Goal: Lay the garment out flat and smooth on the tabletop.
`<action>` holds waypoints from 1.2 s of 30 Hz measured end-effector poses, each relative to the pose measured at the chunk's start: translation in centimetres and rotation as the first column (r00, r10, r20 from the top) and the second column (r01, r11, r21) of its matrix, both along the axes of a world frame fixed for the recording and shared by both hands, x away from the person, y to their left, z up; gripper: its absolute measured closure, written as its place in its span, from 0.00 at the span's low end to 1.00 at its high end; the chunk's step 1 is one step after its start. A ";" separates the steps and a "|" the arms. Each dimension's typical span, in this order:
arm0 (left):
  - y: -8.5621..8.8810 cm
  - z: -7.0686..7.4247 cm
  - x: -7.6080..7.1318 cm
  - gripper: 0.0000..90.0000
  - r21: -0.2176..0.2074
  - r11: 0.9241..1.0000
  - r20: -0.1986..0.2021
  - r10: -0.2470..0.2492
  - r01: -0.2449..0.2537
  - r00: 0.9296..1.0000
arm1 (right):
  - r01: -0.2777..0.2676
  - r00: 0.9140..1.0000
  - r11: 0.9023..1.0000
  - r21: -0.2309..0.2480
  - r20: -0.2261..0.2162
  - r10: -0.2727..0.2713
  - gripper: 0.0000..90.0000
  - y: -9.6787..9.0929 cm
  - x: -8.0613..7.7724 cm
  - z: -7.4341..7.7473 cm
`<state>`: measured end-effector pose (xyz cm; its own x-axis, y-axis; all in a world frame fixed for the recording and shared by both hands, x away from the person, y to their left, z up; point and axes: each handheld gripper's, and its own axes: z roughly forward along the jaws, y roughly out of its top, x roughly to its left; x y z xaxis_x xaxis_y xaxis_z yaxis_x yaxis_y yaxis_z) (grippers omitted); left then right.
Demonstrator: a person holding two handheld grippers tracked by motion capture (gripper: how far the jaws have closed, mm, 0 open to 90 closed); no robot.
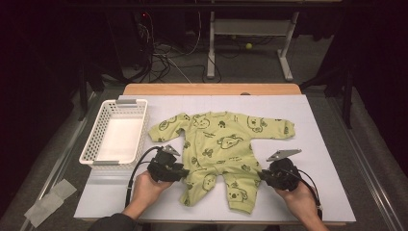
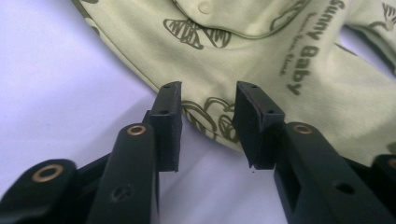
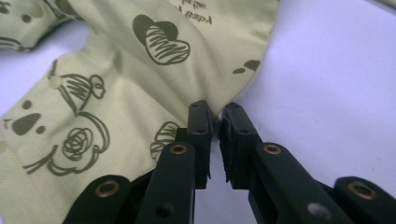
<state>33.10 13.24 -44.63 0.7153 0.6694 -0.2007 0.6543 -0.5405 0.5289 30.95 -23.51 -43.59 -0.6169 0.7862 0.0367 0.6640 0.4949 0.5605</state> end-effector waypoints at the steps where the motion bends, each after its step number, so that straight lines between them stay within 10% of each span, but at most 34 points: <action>1: 0.0 0.1 -0.2 0.63 0.004 1.000 0.006 0.001 -0.001 1.000 | -0.004 1.000 1.000 0.008 0.014 0.004 0.90 0.0 -0.2 0.1; 13: 0.1 2.0 -1.9 0.52 -0.038 0.999 0.062 -0.006 0.008 0.998 | -0.036 0.998 0.999 0.033 0.054 0.034 0.81 1.1 -1.4 0.7; 36: -4.4 0.1 -1.5 0.52 0.039 0.995 0.004 -0.093 0.093 0.996 | -0.115 0.993 0.993 -0.014 0.009 0.115 0.67 4.1 -1.4 -1.0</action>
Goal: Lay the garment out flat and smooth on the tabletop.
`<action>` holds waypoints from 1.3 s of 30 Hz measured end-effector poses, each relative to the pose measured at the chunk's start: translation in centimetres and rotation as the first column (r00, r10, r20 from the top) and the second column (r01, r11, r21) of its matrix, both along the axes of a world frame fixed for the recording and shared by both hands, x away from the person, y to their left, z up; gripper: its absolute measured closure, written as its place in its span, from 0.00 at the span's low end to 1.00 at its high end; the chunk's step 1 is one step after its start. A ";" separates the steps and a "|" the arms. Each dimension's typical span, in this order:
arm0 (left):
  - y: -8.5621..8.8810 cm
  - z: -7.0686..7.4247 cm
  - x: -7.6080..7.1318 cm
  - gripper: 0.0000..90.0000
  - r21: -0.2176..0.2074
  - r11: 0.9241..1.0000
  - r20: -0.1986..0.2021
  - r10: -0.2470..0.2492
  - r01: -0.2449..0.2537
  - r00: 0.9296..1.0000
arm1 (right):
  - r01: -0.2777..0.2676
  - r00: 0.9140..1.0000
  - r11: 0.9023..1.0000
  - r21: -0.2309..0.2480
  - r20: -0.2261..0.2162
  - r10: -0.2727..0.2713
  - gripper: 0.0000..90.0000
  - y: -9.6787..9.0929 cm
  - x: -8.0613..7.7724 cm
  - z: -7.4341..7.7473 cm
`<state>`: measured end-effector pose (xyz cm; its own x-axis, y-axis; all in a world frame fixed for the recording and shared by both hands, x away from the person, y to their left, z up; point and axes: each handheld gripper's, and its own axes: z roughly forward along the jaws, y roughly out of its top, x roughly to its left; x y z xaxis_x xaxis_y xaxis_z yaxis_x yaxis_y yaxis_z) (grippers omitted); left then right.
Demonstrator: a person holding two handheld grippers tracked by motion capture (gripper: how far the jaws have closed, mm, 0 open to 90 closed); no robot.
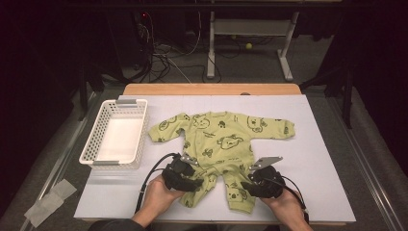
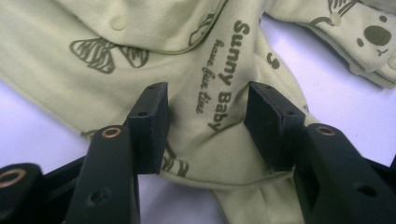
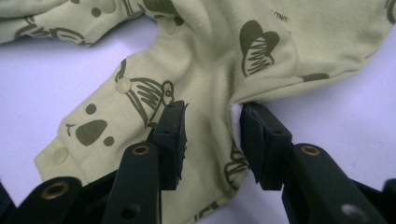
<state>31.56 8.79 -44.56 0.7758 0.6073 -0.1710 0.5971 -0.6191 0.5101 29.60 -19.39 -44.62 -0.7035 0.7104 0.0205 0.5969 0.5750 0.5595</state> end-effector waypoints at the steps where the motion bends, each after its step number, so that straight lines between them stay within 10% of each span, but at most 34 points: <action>1: -0.1 -0.1 0.1 0.54 0.001 1.000 -0.003 0.003 -0.003 1.000 | -0.002 1.000 1.000 -0.006 -0.001 0.002 0.66 0.1 0.1 -0.1; 6: -0.6 -0.4 0.4 0.70 0.000 1.000 -0.031 -0.021 0.021 0.999 | -0.005 1.000 1.000 -0.022 0.006 0.005 0.68 0.4 0.2 -0.4; 12: -0.7 0.0 0.6 0.90 -0.001 0.999 -0.041 -0.048 0.048 0.998 | -0.020 0.998 0.998 -0.055 0.065 0.024 0.93 0.3 0.0 -0.3; 28: 0.9 3.8 2.5 0.93 -0.050 0.998 -0.016 -0.027 0.026 1.000 | 0.020 0.990 0.999 0.043 0.137 -0.026 0.95 -1.2 1.4 3.6; 39: 0.9 4.4 7.9 0.93 0.007 0.997 0.001 0.080 -0.080 0.997 | 0.087 0.987 0.996 0.012 0.136 -0.087 0.95 -0.3 6.1 3.8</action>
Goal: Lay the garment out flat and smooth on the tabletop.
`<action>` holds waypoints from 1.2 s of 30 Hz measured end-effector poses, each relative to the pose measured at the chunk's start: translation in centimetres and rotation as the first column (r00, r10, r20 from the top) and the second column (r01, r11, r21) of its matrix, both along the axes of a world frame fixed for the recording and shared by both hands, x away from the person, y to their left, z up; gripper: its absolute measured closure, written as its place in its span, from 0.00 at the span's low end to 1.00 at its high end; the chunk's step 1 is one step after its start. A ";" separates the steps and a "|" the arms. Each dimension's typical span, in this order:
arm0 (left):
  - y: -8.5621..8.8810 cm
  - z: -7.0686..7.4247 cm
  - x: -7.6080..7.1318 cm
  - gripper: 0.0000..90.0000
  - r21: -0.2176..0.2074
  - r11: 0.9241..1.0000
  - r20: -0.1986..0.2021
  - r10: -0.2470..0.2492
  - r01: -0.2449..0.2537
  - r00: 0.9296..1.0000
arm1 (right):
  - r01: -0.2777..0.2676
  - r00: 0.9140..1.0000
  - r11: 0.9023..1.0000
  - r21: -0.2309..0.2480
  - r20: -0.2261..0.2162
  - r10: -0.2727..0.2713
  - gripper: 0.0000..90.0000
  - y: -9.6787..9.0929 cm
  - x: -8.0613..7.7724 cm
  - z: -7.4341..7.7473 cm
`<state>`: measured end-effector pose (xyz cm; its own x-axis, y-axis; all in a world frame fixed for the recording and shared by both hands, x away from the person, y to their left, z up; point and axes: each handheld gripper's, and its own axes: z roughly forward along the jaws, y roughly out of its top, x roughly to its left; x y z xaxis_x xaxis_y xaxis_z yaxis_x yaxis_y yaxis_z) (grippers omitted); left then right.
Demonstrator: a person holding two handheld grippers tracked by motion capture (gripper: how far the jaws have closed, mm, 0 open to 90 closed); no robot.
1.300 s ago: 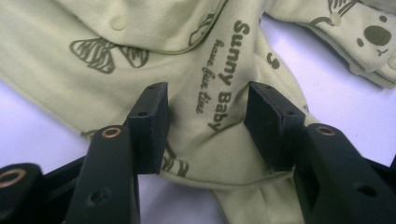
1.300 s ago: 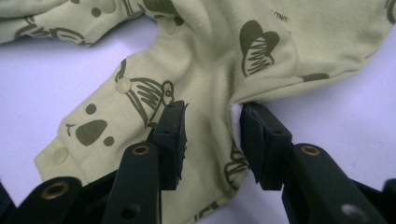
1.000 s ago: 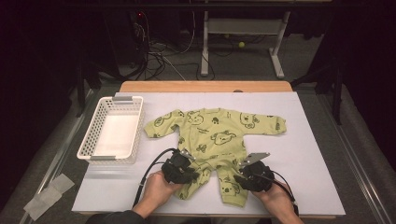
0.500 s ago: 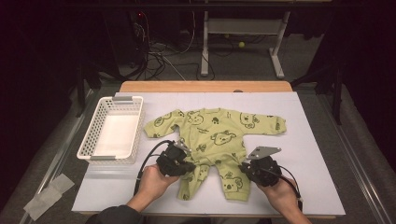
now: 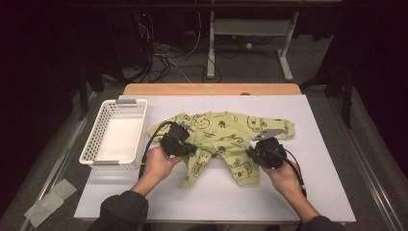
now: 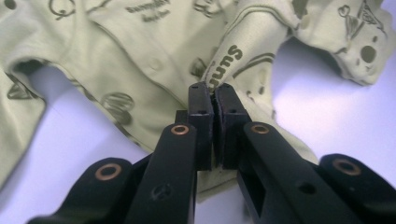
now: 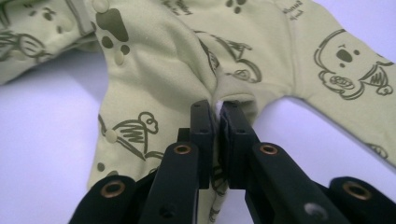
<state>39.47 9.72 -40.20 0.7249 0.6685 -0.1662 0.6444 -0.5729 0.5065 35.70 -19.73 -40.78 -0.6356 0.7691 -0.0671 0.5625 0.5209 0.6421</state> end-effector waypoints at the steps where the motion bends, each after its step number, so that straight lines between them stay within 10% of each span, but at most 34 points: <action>1: -0.1 -0.3 0.4 0.93 0.014 1.000 0.002 0.010 -0.010 1.000 | 0.009 1.000 1.000 -0.005 -0.007 -0.009 0.95 0.1 0.5 -0.2; 12: 0.0 -1.9 1.6 0.80 -0.002 0.999 -0.040 0.032 -0.033 0.999 | 0.055 0.995 0.998 0.033 -0.091 -0.052 0.84 -0.2 2.2 -2.3; 24: 1.8 1.7 -4.1 0.61 -0.063 0.998 0.084 0.005 0.000 0.996 | 0.045 0.998 0.997 0.066 -0.053 -0.041 0.80 -2.4 -1.0 -0.8; 36: -1.2 0.4 -7.9 0.57 -0.025 0.994 0.053 -0.105 0.107 0.993 | -0.038 0.996 0.999 0.021 -0.078 0.040 0.83 -0.6 -2.7 -2.0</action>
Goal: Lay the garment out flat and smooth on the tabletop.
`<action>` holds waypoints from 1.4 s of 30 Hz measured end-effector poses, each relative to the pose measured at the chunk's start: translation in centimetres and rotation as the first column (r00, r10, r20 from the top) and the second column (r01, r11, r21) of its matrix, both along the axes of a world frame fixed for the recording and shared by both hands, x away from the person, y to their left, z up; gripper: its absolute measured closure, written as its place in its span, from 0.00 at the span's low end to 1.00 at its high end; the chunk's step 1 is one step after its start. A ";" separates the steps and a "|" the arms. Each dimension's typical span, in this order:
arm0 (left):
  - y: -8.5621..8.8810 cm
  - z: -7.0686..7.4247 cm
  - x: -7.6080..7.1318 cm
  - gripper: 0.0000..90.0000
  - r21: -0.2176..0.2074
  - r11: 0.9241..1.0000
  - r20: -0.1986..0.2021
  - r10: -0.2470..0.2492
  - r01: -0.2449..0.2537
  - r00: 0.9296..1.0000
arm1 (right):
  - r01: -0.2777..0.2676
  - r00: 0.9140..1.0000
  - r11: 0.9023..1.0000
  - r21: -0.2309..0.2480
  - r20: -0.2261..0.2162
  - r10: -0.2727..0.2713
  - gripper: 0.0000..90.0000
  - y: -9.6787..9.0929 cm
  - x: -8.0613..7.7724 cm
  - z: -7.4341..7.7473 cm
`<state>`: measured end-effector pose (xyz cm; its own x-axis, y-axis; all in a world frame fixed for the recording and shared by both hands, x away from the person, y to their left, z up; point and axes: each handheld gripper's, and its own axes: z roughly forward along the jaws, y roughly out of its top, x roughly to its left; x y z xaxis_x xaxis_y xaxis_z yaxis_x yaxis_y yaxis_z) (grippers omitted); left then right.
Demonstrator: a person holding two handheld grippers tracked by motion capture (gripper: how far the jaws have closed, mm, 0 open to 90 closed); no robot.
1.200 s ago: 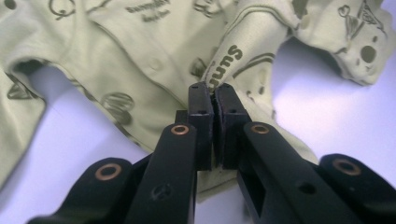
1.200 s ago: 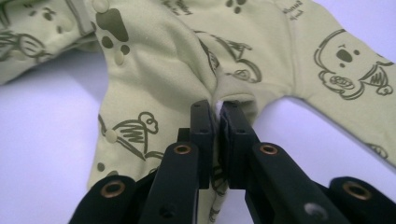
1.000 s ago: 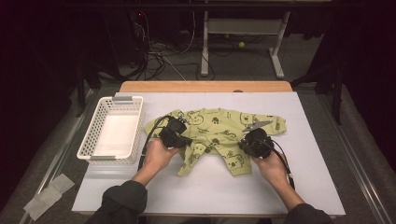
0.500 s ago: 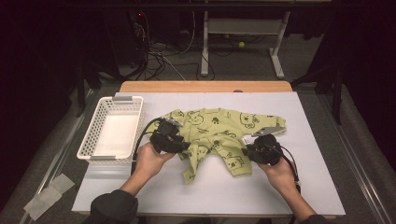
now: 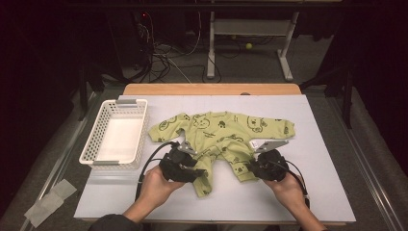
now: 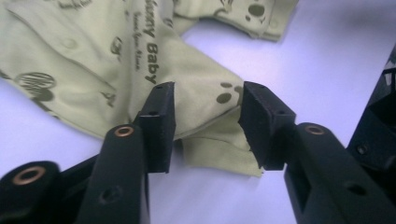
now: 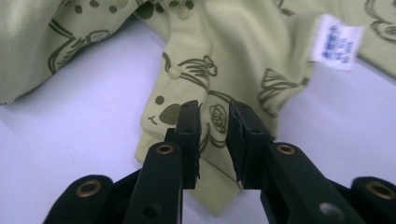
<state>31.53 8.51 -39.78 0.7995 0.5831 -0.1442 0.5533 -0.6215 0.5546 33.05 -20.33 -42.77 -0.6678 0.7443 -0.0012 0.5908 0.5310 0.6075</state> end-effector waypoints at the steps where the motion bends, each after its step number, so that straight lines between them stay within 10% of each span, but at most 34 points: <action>1: -0.2 -0.3 0.0 0.56 -0.005 1.000 -0.010 0.000 0.000 1.000 | 0.000 1.000 1.000 -0.004 -0.007 0.000 0.83 0.2 0.1 -0.2; 13: -2.7 -2.5 2.2 0.52 0.001 0.999 -0.065 0.040 -0.040 0.997 | 0.007 0.999 0.999 -0.048 -0.035 -0.008 0.82 1.0 1.0 -1.8; 20: -2.5 -2.3 2.6 0.87 0.009 1.000 -0.061 0.009 -0.008 0.998 | 0.014 0.999 0.999 -0.051 -0.040 -0.016 0.82 1.1 1.2 -2.1; 31: -1.4 -0.9 2.8 0.94 0.037 0.999 -0.022 0.009 -0.008 1.000 | 0.014 0.999 0.999 -0.052 -0.041 -0.016 0.82 1.1 1.3 -2.2; 42: 2.7 0.8 5.3 0.94 0.005 0.992 0.004 0.123 -0.123 0.992 | 0.014 0.999 0.999 -0.049 -0.041 -0.016 0.82 1.2 1.4 -2.2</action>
<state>36.86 11.26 -38.99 0.7219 0.6781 -0.1381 0.6238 -0.5513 0.5540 34.42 -19.14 -44.96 -0.6569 0.7539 -0.0105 0.6228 0.5503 0.5562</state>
